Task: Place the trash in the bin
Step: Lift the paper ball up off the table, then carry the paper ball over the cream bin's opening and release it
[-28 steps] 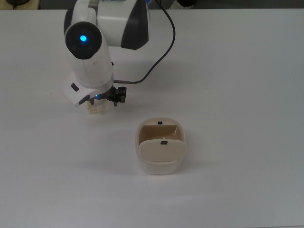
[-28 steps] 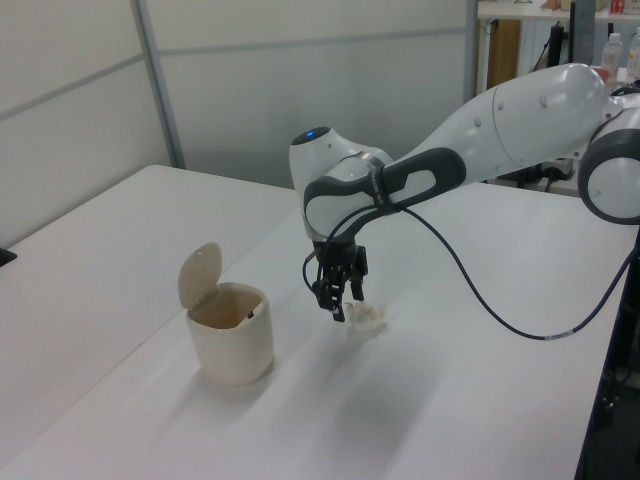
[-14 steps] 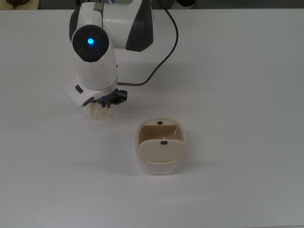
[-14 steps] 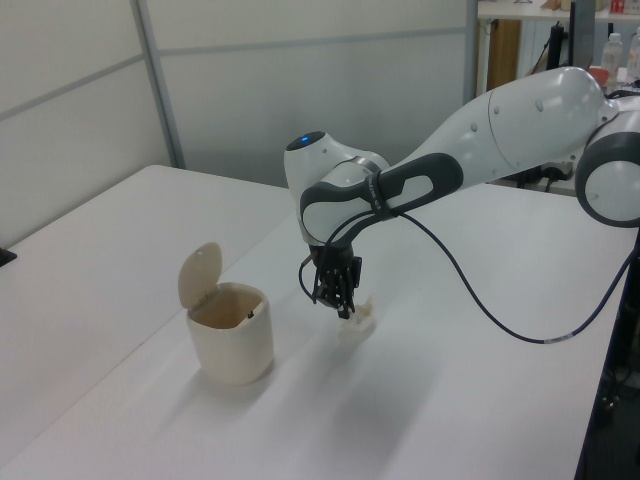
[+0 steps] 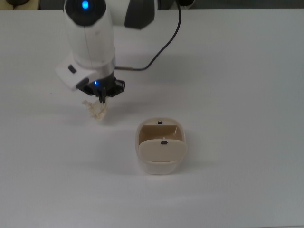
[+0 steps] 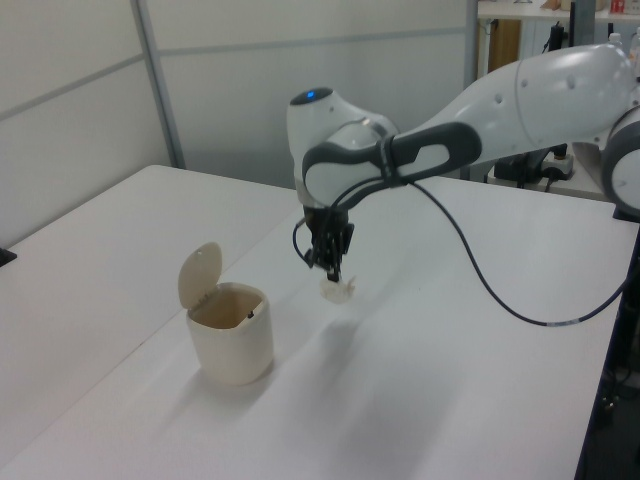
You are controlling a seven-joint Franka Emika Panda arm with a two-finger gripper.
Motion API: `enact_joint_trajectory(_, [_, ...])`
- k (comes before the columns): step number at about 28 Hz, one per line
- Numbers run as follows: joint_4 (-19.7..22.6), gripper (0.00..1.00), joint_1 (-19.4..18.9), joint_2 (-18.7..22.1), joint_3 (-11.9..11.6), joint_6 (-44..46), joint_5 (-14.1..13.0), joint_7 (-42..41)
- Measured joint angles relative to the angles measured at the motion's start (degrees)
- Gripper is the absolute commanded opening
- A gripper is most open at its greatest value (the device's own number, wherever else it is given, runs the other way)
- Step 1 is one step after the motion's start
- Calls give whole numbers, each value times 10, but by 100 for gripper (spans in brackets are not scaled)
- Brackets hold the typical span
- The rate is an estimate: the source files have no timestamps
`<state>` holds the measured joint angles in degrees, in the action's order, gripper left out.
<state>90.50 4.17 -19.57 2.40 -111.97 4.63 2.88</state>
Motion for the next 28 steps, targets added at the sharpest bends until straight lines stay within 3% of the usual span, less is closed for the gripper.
enact_joint_trajectory(6, [-9, 0, -12, 66, 14, 0, -1, 0])
enact_joint_trajectory(10, [-17, 0, -27, 84, 25, 0, -2, 0])
enact_joint_trajectory(17, [-18, 0, -56, 74, 50, -99, -2, 10])
enact_joint_trajectory(24, [-18, 0, -72, 46, 52, -177, -2, 18])
enact_joint_trajectory(25, [-18, 4, -73, 42, 52, -183, -2, 18])
enact_joint_trajectory(26, [-18, 16, -73, 39, 52, -189, -2, 18])
enact_joint_trajectory(27, [-18, 67, -73, 36, 52, -193, -2, 18])
enact_joint_trajectory(28, [-18, 100, -74, 31, 52, -196, -2, 18])
